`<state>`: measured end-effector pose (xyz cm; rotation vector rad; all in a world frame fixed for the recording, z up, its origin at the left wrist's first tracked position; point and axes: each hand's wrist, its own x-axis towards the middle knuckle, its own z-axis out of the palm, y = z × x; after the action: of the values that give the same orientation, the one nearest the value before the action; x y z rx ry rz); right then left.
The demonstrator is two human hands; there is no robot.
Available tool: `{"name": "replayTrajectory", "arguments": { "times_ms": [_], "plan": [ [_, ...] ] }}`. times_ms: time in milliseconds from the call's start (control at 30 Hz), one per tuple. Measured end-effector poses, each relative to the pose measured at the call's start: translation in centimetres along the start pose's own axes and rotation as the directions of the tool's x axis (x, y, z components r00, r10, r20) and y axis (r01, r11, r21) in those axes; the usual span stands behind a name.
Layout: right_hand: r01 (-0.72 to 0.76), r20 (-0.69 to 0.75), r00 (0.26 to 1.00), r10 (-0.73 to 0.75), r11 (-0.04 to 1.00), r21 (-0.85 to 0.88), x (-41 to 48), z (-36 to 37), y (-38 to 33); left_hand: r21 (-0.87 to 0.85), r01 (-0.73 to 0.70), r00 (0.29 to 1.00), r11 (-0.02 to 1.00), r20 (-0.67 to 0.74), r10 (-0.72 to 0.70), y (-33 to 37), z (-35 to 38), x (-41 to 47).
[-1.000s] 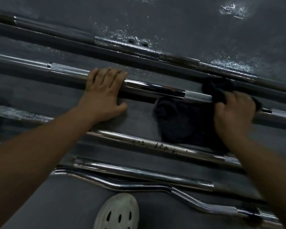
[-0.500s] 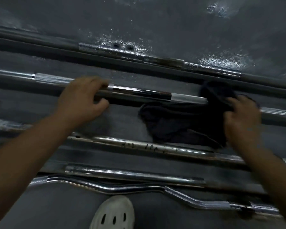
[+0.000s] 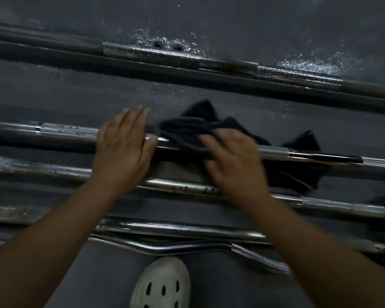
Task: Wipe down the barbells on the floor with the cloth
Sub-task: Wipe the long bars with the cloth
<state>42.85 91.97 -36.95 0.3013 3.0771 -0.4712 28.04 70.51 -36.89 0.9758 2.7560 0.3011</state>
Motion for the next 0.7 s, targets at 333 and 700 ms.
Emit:
{"name": "replayTrajectory", "arguments": {
  "times_ms": [333, 700],
  "plan": [
    [-0.187, -0.119, 0.976, 0.181, 0.981, -0.046, 5.9, 0.3, -2.7, 0.050, -0.123, 0.988, 0.991, -0.088, 0.127, -0.7, -0.5, 4.8],
    [-0.196, -0.042, 0.981, 0.191, 0.947, -0.255, 1.7, -4.7, 12.3, 0.079, -0.102, 0.995, 0.992, -0.017, 0.103, -3.0, -0.2, 5.4]
  ]
}}
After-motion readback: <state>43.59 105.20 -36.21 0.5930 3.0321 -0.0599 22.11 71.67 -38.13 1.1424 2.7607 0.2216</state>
